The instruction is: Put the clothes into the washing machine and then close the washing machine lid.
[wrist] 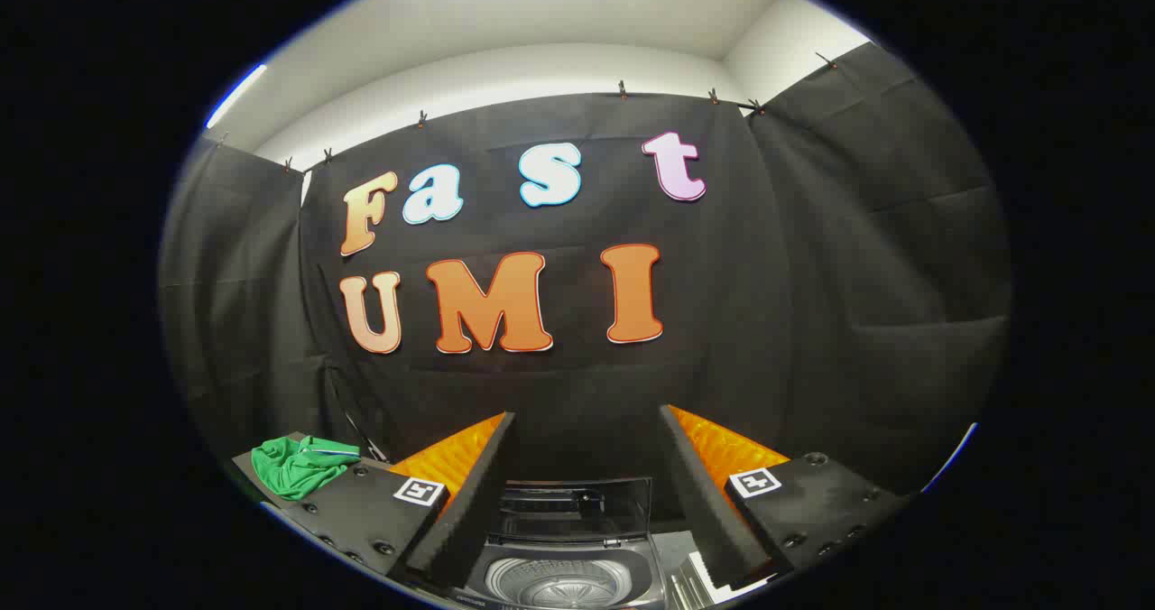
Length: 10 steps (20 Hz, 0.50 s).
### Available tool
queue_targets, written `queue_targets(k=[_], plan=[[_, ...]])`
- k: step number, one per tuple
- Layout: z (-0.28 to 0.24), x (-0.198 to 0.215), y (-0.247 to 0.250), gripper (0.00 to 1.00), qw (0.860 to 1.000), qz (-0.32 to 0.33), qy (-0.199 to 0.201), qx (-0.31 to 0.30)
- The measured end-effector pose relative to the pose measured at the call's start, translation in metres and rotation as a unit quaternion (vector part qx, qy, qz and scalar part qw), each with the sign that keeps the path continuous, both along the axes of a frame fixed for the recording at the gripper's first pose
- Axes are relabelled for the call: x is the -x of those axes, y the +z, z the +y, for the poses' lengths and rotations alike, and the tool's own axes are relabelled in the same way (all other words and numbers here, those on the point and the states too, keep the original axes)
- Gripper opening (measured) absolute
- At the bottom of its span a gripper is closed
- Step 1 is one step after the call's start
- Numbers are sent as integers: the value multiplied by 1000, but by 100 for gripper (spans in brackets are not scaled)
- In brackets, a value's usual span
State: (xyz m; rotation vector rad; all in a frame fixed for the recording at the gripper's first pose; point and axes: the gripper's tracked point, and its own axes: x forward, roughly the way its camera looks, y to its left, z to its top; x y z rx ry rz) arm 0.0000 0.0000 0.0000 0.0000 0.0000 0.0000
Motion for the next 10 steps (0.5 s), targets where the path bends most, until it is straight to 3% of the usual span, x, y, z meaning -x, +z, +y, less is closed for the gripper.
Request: queue_targets(k=[10], plan=[[13,-10,-18,99,999,15,28,-1]])
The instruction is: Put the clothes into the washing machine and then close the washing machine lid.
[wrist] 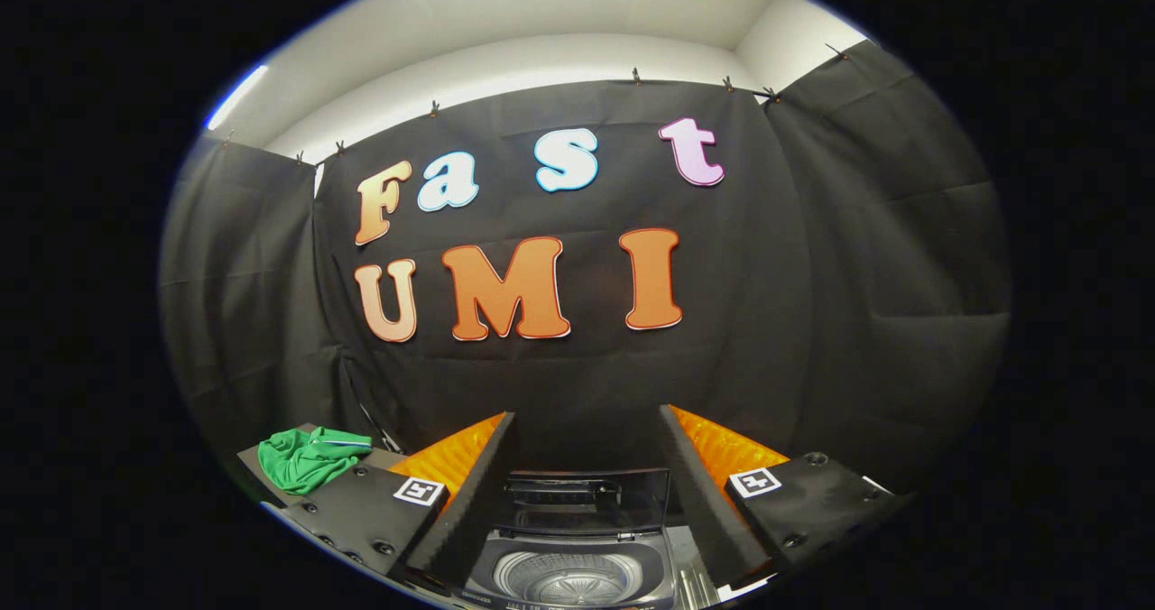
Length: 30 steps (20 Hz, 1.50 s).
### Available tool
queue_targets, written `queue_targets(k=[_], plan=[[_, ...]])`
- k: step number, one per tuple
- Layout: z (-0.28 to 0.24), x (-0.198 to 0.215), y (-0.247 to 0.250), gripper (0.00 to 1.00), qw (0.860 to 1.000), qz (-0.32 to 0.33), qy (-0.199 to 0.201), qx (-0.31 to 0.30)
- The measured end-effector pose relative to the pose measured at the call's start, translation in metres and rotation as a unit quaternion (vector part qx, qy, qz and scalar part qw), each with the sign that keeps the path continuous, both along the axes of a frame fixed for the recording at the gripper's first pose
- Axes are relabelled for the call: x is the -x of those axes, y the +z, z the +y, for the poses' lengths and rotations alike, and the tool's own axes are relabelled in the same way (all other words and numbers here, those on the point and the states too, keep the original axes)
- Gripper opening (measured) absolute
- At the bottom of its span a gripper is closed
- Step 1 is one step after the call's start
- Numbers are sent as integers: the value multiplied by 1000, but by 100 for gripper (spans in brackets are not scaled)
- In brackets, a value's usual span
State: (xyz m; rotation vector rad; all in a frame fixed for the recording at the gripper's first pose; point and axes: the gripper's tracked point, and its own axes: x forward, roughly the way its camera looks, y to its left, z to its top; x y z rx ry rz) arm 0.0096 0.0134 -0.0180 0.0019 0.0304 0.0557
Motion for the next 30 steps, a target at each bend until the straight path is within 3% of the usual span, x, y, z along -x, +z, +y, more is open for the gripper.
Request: queue_targets(k=[13,21,30], plan=[[88,-28,-20,99,996,27,83,4],[193,-33,-26,99,988,37,147,11],[328,-20,-60,99,970,77,230,20]])
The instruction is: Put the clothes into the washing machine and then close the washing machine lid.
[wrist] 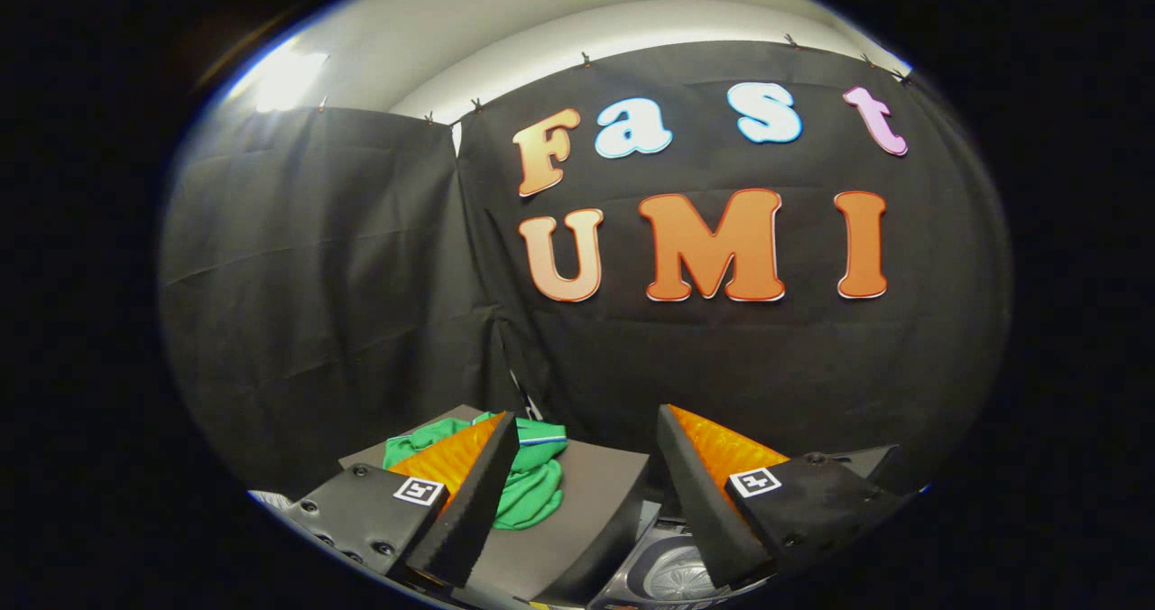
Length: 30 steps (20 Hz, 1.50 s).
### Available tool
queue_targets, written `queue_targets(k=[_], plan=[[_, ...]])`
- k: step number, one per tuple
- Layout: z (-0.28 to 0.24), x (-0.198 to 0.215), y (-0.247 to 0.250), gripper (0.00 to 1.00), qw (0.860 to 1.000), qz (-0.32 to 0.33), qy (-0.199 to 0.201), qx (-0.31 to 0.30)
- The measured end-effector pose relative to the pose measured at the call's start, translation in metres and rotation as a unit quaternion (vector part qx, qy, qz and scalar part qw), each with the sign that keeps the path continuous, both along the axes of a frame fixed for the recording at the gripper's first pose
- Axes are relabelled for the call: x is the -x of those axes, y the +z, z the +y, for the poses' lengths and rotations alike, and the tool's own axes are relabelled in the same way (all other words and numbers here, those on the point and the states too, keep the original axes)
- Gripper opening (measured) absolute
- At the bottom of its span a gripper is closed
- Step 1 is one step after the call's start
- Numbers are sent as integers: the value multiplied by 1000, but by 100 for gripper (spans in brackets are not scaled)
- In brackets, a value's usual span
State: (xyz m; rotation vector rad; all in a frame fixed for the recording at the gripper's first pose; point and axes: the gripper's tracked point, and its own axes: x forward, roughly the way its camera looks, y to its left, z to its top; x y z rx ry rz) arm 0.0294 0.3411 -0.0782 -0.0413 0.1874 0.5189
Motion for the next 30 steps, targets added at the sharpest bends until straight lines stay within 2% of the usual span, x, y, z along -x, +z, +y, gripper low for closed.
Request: queue_targets(k=[8,17,24,30], plan=[[91,14,-37,99,999,17,18,28],[161,10,-102,99,997,59,11,49],[176,-14,-155,99,992,97,-20,79],[178,-32,-182,98,987,93,-42,128]])
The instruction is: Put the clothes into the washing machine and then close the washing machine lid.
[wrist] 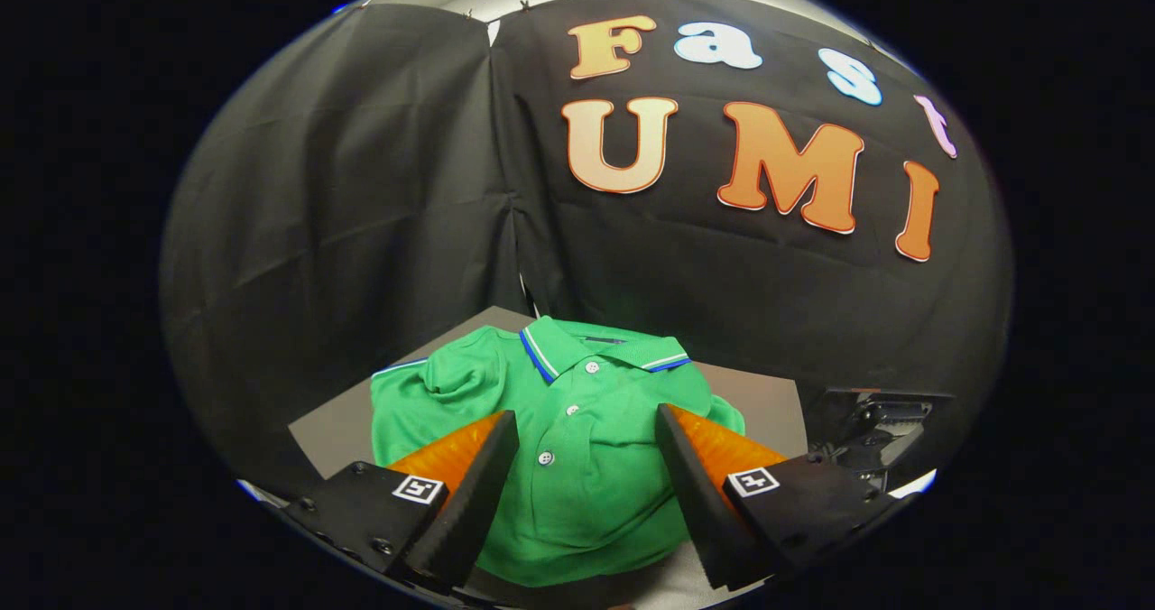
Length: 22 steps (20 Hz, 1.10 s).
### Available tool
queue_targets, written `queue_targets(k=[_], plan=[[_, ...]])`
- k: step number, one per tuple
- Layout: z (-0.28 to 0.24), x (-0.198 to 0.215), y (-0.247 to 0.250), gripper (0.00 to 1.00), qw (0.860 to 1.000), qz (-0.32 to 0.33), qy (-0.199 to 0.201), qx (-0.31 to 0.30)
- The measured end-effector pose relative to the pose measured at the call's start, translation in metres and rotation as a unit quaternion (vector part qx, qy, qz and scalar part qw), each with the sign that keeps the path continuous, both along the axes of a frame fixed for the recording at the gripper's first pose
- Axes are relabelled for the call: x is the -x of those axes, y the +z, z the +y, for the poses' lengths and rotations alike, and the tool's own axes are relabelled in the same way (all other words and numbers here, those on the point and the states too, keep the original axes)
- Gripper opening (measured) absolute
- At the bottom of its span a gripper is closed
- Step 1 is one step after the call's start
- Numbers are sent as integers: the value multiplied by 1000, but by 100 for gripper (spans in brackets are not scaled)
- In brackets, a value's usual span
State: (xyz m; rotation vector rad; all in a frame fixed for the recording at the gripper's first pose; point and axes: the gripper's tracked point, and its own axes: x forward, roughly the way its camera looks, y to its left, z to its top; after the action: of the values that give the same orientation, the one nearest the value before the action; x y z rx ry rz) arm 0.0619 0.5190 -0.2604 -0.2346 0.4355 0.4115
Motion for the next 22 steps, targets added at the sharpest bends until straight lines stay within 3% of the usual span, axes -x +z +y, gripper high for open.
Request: queue_targets(k=[9,16,22], plan=[[-5,-2,-31,98,998,34,-15,57],[2,-2,-37,99,997,46,-5,56],[-1,-3,-38,57,995,67,31,67]])
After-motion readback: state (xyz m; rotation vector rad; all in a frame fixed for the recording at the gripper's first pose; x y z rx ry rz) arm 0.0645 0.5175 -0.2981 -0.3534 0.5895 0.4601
